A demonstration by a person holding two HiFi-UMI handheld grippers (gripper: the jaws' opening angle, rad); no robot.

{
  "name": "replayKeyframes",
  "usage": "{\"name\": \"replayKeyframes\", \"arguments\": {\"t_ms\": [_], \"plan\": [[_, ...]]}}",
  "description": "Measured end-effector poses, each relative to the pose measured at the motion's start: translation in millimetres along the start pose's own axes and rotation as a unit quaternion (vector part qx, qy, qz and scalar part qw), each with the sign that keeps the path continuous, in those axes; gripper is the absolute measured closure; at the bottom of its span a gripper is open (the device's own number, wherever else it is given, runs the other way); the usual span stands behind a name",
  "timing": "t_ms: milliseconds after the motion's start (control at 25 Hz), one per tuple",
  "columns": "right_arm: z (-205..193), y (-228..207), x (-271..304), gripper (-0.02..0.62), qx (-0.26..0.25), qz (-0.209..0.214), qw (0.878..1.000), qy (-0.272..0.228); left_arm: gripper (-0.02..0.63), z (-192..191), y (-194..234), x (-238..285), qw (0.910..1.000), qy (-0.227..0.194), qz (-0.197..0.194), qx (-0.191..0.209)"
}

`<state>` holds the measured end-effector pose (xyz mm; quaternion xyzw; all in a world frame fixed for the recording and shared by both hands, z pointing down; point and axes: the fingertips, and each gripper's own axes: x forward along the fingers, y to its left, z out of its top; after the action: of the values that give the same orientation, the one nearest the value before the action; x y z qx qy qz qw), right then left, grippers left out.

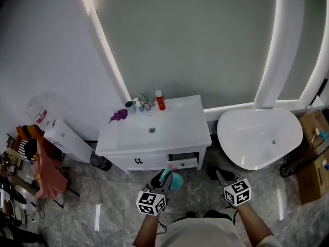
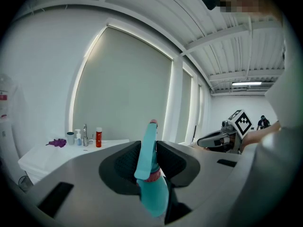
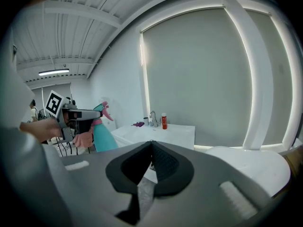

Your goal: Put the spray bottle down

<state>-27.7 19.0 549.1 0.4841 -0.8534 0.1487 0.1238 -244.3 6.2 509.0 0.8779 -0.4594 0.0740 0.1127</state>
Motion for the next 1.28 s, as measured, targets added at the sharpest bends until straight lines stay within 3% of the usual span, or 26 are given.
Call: {"name": "replayKeyframes", "arguments": {"t_ms": [520,1280], "plan": [[20,-32,58,0.584,0.005,0.021,1.0,0.003,0.503,2,28,45,0.9997,0.016,0.018,-0.008],[72,-167,168,0.584,-0.026,0.103,0.994,0.03,0.503,42,48,196,0.9956,0.018,0.09,-0.02]]}}
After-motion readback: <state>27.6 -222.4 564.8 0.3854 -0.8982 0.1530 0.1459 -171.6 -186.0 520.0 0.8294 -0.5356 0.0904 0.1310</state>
